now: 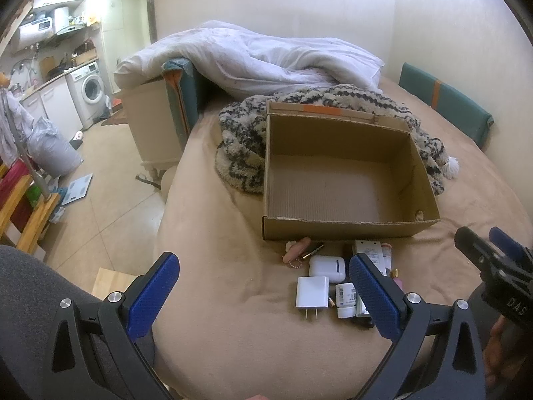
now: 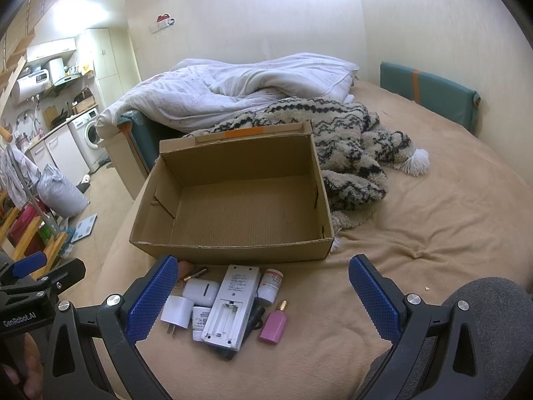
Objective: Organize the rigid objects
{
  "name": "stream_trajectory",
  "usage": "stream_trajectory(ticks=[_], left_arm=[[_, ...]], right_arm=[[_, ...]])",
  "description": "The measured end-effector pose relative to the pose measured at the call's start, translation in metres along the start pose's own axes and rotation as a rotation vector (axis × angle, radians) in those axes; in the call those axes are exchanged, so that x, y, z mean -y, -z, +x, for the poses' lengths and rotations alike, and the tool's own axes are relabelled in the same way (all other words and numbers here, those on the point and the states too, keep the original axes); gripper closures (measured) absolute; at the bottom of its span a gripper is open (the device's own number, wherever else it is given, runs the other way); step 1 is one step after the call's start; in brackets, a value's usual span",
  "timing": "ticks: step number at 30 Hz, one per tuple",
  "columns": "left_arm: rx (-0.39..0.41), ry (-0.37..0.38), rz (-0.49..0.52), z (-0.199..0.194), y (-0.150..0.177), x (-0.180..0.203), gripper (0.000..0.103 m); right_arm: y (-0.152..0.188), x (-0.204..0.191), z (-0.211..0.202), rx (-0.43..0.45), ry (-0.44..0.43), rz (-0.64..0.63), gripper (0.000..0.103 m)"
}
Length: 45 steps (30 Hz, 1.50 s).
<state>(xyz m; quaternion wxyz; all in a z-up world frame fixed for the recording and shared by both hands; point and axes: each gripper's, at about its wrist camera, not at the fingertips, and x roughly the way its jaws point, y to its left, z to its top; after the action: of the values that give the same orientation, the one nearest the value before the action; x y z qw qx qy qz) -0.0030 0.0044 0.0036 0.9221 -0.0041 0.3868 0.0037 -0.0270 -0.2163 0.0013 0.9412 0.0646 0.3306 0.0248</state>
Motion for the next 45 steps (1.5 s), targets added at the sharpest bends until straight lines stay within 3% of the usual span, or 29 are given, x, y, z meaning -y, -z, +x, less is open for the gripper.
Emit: stream_trajectory(ticks=[45], left_arm=[[0.001,0.007,0.005,-0.0052,-0.0034,0.0023,0.001]], right_arm=[[0.0025,-0.0033,-0.0014,0.004,0.015,-0.01,0.0]])
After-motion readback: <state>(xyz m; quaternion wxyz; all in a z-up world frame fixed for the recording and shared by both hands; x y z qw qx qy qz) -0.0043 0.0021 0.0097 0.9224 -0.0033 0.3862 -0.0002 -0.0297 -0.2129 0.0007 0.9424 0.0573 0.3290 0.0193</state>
